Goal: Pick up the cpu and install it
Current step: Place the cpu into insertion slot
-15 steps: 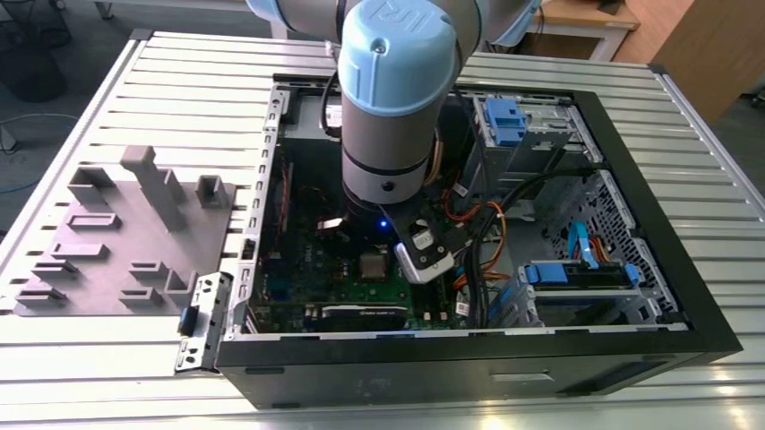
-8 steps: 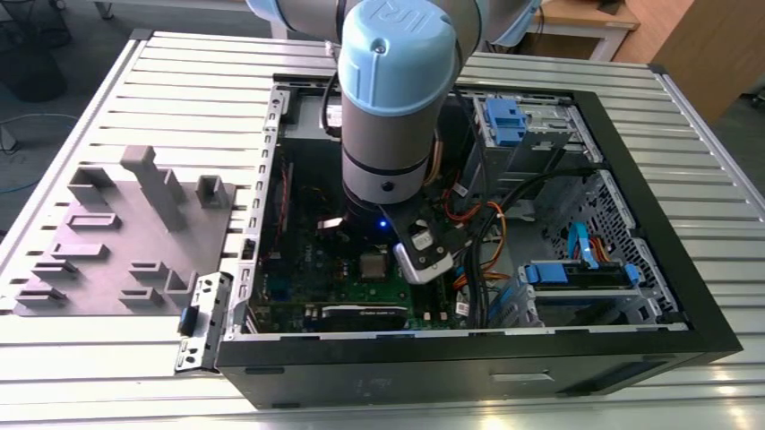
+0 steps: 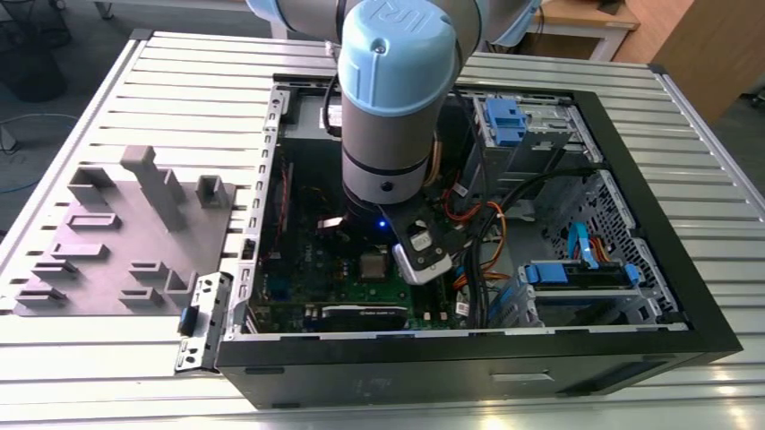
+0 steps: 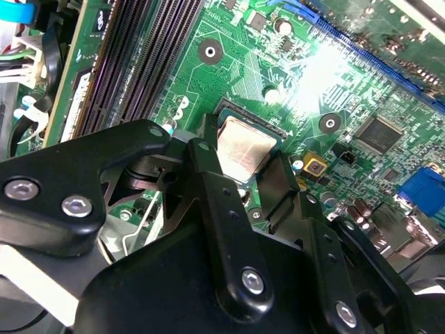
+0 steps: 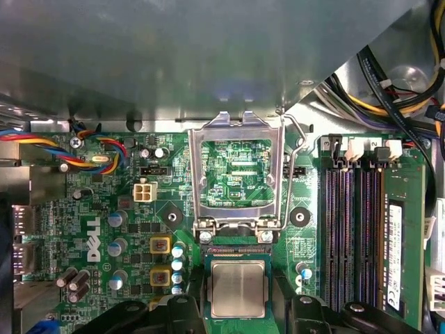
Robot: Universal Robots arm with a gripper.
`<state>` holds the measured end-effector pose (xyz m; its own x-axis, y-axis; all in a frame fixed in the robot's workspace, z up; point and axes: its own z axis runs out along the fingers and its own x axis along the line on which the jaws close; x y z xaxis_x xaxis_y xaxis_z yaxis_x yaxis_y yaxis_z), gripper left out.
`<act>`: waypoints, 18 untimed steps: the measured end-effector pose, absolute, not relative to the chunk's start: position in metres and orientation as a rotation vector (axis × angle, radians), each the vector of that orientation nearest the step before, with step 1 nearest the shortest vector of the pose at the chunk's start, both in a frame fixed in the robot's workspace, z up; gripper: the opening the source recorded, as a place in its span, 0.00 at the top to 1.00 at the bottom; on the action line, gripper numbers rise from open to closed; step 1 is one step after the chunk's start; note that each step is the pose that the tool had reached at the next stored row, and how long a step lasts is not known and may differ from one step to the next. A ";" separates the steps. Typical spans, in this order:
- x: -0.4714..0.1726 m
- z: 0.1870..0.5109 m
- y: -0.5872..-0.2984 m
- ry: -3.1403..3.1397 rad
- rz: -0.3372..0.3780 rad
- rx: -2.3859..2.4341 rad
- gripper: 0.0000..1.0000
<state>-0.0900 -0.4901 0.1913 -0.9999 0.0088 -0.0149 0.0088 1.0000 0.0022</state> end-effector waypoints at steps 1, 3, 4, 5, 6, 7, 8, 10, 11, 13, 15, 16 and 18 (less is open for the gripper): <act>-0.090 0.191 -0.490 3.126 0.004 0.014 0.53; -0.090 0.190 -0.490 3.125 0.003 0.014 0.53; -0.090 0.190 -0.490 3.125 0.003 0.014 0.53; -0.090 0.190 -0.490 3.125 0.003 0.014 0.53; -0.090 0.190 -0.490 3.125 0.003 0.014 0.53; -0.090 0.190 -0.490 3.125 0.003 0.014 0.53; -0.090 0.190 -0.490 3.125 0.003 0.014 0.53; -0.090 0.189 -0.490 3.124 0.003 0.014 0.53; -0.091 0.189 -0.490 3.123 0.003 0.014 0.53; -0.091 0.188 -0.490 3.121 0.002 0.014 0.53; -0.091 0.187 -0.490 3.119 0.003 0.014 0.53; -0.091 0.187 -0.490 3.118 0.003 0.014 0.53; -0.091 0.187 -0.490 3.118 0.003 0.014 0.53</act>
<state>-0.0910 -0.4901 0.1867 -0.9997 0.0088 -0.0238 0.0087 1.0000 0.0023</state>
